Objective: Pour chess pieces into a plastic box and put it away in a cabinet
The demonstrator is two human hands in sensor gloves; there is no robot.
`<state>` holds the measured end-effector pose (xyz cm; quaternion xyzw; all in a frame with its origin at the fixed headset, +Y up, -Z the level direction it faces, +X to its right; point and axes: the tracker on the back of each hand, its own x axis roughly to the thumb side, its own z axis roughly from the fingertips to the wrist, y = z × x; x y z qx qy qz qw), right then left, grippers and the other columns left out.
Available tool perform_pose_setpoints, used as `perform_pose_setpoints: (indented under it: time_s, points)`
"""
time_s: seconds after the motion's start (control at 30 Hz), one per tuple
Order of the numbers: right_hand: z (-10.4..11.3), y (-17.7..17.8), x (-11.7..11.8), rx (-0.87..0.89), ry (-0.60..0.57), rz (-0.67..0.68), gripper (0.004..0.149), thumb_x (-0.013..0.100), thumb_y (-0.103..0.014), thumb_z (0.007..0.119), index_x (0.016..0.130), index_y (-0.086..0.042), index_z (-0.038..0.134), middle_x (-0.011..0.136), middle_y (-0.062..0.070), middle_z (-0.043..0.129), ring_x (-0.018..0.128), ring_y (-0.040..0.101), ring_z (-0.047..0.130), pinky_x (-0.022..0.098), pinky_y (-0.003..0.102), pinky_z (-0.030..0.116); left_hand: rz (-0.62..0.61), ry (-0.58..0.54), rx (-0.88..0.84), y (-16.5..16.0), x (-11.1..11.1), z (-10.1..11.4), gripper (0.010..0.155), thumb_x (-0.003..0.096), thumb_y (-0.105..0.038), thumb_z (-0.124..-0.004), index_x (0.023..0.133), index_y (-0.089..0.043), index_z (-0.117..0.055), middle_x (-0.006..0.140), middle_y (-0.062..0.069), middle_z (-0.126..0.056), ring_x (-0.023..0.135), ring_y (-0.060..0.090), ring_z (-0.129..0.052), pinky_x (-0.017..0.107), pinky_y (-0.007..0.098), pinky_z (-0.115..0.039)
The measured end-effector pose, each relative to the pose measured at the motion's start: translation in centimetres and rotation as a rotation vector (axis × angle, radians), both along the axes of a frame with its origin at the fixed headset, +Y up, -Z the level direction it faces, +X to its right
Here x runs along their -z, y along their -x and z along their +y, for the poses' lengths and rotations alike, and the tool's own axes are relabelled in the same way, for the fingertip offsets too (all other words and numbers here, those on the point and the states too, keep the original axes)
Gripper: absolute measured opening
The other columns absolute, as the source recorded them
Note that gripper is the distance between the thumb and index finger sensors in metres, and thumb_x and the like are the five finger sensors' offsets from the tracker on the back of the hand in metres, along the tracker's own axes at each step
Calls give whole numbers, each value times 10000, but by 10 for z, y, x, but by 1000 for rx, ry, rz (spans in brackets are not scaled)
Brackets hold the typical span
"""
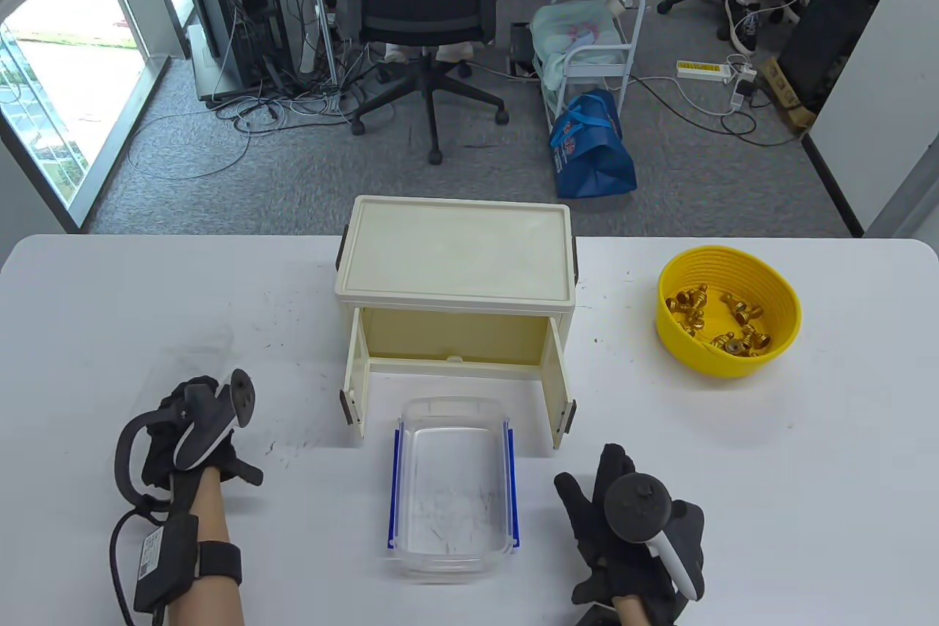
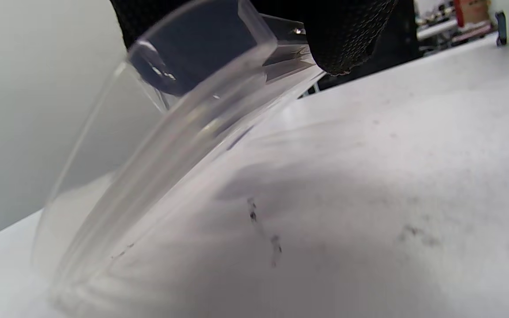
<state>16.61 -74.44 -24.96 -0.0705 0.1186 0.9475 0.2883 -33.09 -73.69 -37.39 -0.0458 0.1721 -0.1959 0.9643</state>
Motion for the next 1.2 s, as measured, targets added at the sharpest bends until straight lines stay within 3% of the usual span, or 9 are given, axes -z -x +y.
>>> perform_pose_setpoints:
  time_s: [0.2,0.23,0.47,0.63,0.8,1.0,1.1,1.2]
  points:
    - [0,0,0,7,16,-6,825,599,-576,619,1153,-47,313,1185,257,428,1032,550,485,690,672,500,2,68,2,-6,7,-31,467,620,-405,-780,1028,-177,-769,850,78,-946,638,164,-1009,405,263,-932]
    - [0,0,0,7,18,-7,826,598,-577,619,1153,-46,313,1186,255,426,1033,549,483,690,672,501,2,122,14,-7,9,-32,464,634,-405,-760,1041,-182,-754,864,75,-936,651,158,-1004,420,258,-931]
    - [1,0,0,-2,18,-6,830,597,-579,619,1155,-50,307,1189,255,417,1037,551,473,692,674,495,35,111,-98,0,8,-27,531,643,-447,-716,1099,-175,-707,940,92,-907,731,203,-990,489,348,-913]
    - [3,2,-1,-12,7,4,831,597,-579,618,1155,-51,302,1192,254,405,1043,549,460,695,676,487,56,66,-236,5,-2,-1,617,661,-508,-643,1174,-167,-612,1082,146,-805,896,312,-908,582,467,-866]
    - [5,3,-3,-23,-13,13,830,597,-579,618,1155,-59,294,1199,250,384,1052,548,435,701,678,475,-6,-83,-429,1,-16,47,652,679,-519,-588,1209,-140,-558,1152,197,-724,974,387,-834,650,543,-800]
    - [6,7,-4,-40,-22,36,834,594,-583,617,1157,-72,275,1211,237,334,1068,546,384,711,683,447,-188,-225,-694,-21,-38,103,671,692,-526,-555,1223,-116,-539,1173,226,-693,1002,430,-793,674,578,-762]
    - [6,9,-5,-51,-28,40,833,595,-586,613,1158,-79,269,1214,236,317,1070,546,374,712,686,442,-306,-283,-785,-37,-55,118,709,693,-547,-532,1239,-96,-498,1197,240,-654,1032,455,-750,693,601,-730]
    - [7,9,-6,-51,-39,36,837,593,-593,611,1160,-84,265,1217,232,305,1073,545,364,713,689,435,-406,-280,-889,-51,-69,117,831,668,-620,-533,1269,-69,-376,1257,277,-512,1094,531,-602,724,658,-649]
